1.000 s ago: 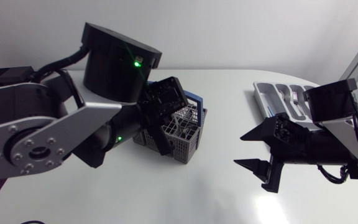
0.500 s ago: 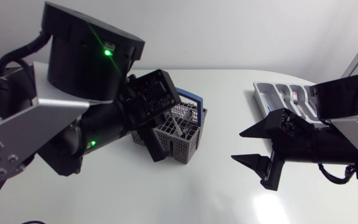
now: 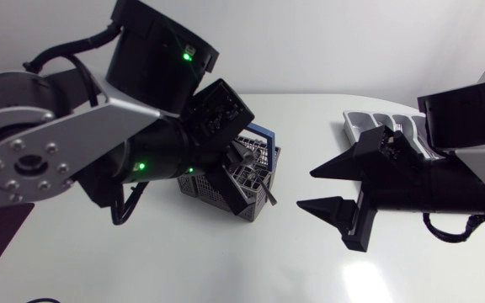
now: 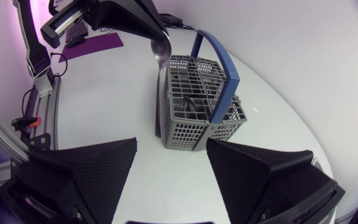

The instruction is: Unload the cutlery basket into the drawer organizer.

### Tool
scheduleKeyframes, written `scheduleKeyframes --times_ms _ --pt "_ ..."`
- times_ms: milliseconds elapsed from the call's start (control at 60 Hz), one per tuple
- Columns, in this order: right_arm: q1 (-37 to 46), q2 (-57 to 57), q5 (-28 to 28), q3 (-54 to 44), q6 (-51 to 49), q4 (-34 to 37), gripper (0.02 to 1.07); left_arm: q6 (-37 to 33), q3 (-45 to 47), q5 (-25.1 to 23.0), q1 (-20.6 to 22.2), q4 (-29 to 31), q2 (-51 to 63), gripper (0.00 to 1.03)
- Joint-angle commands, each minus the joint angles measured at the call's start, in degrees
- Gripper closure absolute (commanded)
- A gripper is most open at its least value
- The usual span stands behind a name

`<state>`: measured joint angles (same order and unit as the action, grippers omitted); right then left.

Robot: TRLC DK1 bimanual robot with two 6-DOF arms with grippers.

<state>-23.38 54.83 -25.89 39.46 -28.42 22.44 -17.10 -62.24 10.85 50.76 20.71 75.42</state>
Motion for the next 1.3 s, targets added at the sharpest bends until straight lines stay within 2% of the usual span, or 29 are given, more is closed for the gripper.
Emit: scheduleKeyframes --times_ms 0,117,217,400,533,600,817,950,1283 --pt "-1.5 1.9 -0.1 2.3 3.3 -0.6 0.26 4.2 -3.2 -2.5 -2.2 1.4 1.8 1.0" --pt "-3.5 4.4 1.1 3.9 5.0 -1.3 0.27 5.9 -5.0 -5.4 -3.7 2.8 3.3 1.0" --pt "-5.3 6.8 2.2 5.8 5.9 -1.8 0.34 7.0 -6.1 -7.1 -4.7 3.6 4.5 1.0" --pt "-7.6 11.5 4.4 8.9 6.9 -2.9 0.4 9.0 -7.8 -11.2 -6.5 5.4 6.1 1.0" --pt "-8.6 14.3 5.8 10.5 7.5 -4.2 0.4 10.1 -9.0 -13.9 -8.2 6.5 6.8 1.0" --pt "-9.1 15.5 6.5 11.3 7.8 -4.7 0.45 10.4 -9.3 -14.9 -8.8 6.9 6.9 1.0" --pt "-9.6 18.4 7.4 13.3 8.3 -5.0 0.5 11.1 -10.3 -16.9 -9.1 7.9 7.4 1.0" --pt "-10.1 19.5 8.6 14.0 8.4 -5.3 0.66 11.4 -10.4 -17.4 -9.2 8.0 7.6 1.0" --pt "-10.5 20.7 8.6 14.4 8.3 -5.5 0.97 11.6 -10.5 -18.1 -9.1 8.1 7.6 1.0"
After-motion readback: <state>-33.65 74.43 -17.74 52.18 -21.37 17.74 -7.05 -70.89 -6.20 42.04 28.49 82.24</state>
